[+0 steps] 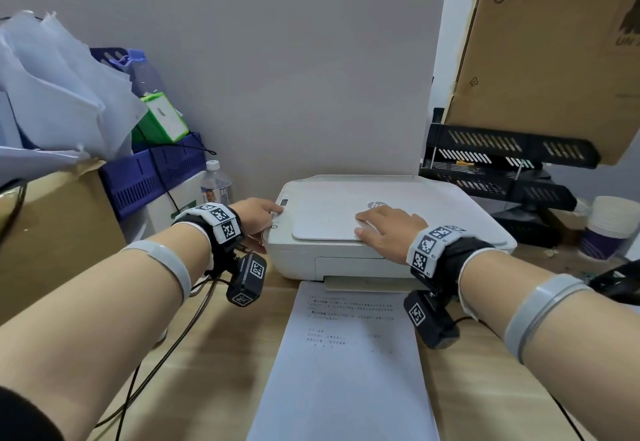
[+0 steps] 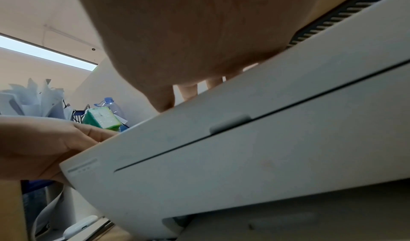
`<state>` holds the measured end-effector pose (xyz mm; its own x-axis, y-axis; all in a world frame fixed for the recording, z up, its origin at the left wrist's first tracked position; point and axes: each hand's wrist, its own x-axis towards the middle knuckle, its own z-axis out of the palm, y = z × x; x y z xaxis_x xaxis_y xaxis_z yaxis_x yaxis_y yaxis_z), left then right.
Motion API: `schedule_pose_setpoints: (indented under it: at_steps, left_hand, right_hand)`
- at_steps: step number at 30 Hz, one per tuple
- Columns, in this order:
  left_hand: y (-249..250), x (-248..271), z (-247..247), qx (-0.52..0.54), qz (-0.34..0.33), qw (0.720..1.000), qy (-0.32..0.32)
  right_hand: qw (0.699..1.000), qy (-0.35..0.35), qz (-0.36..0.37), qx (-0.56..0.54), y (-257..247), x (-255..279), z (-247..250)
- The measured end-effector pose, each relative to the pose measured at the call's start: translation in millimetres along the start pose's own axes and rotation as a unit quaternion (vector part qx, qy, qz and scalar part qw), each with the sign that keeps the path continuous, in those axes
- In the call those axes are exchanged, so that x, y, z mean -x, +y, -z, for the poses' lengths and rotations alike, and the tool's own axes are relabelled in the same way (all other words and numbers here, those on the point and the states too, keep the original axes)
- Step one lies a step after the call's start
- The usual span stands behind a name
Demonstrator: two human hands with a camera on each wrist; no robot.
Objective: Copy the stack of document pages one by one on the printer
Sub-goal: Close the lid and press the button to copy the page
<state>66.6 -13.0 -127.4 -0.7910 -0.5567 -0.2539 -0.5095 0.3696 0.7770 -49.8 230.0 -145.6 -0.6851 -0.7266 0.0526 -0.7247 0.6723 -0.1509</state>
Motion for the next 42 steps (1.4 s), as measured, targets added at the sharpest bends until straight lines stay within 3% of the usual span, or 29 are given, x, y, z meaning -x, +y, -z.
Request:
schedule_pose_setpoints:
  at_steps: [42]
  left_hand:
    - [2, 12, -5, 0.012, 0.011, 1.0, -0.002]
  right_hand:
    - [1.0, 0.014, -0.016, 0.009, 7, -2, -20]
